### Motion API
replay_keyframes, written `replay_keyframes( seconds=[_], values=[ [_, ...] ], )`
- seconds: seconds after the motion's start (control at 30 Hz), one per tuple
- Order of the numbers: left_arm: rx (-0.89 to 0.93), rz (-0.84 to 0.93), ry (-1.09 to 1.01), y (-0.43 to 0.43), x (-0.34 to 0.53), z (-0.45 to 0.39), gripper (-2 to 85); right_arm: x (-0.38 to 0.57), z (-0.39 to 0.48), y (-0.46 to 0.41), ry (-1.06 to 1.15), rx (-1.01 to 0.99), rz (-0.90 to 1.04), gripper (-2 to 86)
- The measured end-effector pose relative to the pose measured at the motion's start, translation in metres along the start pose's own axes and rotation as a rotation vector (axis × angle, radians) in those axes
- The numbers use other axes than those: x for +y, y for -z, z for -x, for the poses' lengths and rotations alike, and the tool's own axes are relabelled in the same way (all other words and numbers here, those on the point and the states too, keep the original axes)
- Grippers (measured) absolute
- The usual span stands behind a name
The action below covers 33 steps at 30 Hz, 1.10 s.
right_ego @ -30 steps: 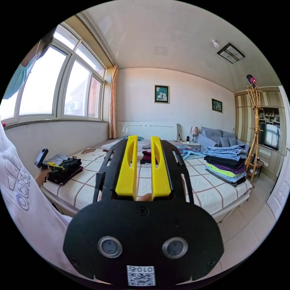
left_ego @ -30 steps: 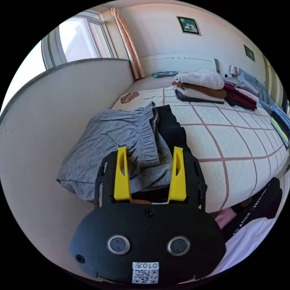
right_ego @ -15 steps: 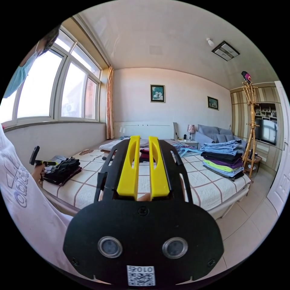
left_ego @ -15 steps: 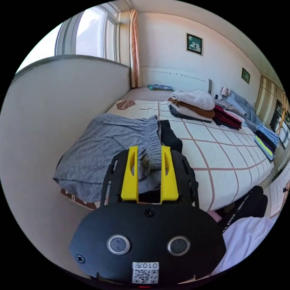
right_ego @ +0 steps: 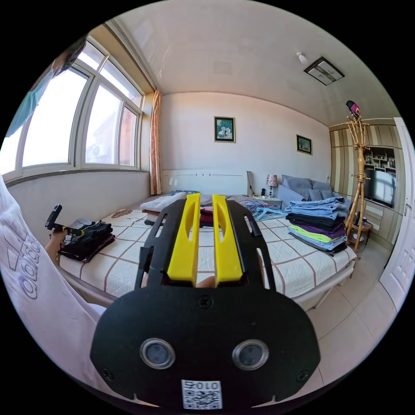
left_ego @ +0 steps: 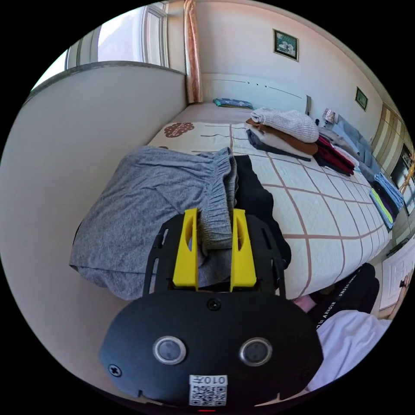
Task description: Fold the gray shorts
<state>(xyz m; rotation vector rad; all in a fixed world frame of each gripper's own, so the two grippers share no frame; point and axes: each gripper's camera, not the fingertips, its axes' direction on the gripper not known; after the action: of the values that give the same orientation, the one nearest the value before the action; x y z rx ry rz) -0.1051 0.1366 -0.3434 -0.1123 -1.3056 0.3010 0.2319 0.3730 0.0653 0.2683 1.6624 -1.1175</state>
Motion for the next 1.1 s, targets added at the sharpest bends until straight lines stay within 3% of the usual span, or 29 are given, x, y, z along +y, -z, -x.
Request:
replay_keyframes(
  seconds=[0.23,0.4,0.53,0.57,0.67,0.73,0.83,0.97,1.1],
  values=[
    [-0.269,-0.024,-0.172,-0.006,-0.001,-0.031,10.9,0.001,-0.005,-0.020,0.020,-0.011,0.040,6.4],
    [-0.119,-0.073,0.019,0.008,-0.005,0.022,9.8,0.001,-0.022,-0.017,-0.017,-0.027,0.012,6.2],
    [0.680,-0.499,0.500,0.029,0.027,0.128,8.8,0.005,-0.036,-0.011,-0.034,0.021,-0.003,6.0],
    [0.786,-0.571,0.525,0.034,0.029,0.138,8.5,0.008,-0.043,-0.009,-0.055,0.022,-0.014,5.9],
    [0.730,-0.532,0.362,0.062,-0.005,0.112,8.2,0.013,-0.059,-0.009,-0.127,0.013,-0.047,5.5],
    [0.792,-0.565,0.242,0.075,-0.025,0.086,8.3,0.012,-0.063,-0.009,-0.145,0.002,-0.057,5.4],
    [1.031,-0.600,0.113,0.072,-0.054,0.037,8.2,0.005,-0.062,-0.008,-0.121,0.024,-0.058,5.3],
    [1.356,-0.504,-0.021,0.042,-0.088,-0.057,8.2,-0.001,-0.064,-0.013,-0.140,0.012,-0.027,5.1],
    [1.674,-0.476,-0.016,0.024,-0.117,-0.133,8.2,-0.008,-0.053,-0.033,-0.112,-0.057,0.051,5.7]
  ],
)
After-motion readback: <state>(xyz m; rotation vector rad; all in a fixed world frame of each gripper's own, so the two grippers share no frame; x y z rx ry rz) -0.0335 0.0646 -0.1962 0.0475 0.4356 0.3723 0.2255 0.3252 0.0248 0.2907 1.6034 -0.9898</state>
